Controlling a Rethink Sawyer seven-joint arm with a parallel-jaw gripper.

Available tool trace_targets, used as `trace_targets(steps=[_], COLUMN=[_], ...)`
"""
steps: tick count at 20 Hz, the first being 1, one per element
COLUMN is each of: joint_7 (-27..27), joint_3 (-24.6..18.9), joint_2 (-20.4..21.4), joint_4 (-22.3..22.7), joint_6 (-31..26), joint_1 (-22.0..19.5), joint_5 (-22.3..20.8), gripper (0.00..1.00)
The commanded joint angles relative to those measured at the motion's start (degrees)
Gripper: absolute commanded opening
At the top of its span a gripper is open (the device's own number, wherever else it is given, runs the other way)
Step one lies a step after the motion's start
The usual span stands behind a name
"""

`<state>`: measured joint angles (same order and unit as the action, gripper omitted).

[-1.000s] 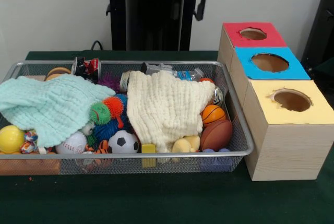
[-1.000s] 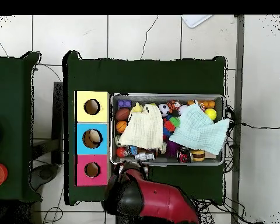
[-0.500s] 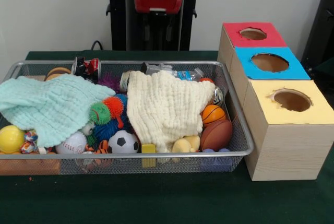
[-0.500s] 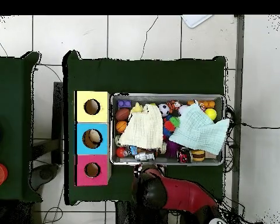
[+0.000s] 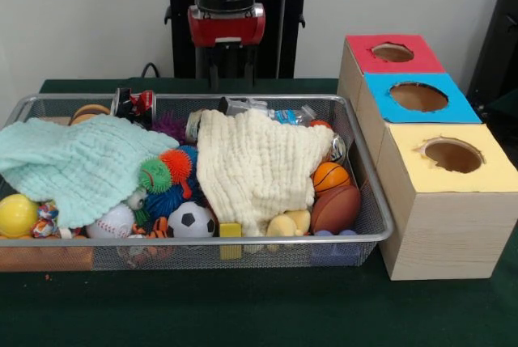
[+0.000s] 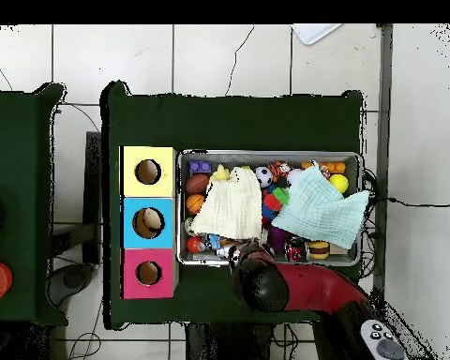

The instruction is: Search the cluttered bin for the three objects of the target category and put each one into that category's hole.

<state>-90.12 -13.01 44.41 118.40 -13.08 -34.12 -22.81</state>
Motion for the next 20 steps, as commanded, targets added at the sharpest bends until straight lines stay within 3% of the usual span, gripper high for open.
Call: trace_targets(steps=[1, 4, 7, 13, 18, 20], joint_7=[13.19, 16.26, 17.68, 11.40, 11.36, 14.33], joint_3=[-12.44, -17.22, -22.42, -23.83, -27.24, -29.26], joint_2=[-4.32, -3.53, -1.49, 7.13, 5.21, 3.38], joint_4=[-9.42, -9.25, -7.69, -7.15, -7.20, -6.76], joint_6=[-5.81, -9.65, -15.36, -24.72, -23.91, -25.22], joint_1=[-5.38, -9.05, -12.81, -10.99, -13.31, -15.47], joint_5=[-7.27, -8.00, -5.68, -0.42, -1.51, -2.52], gripper=[1.00, 1.00, 1.00, 1.00, 1.00, 1.00])
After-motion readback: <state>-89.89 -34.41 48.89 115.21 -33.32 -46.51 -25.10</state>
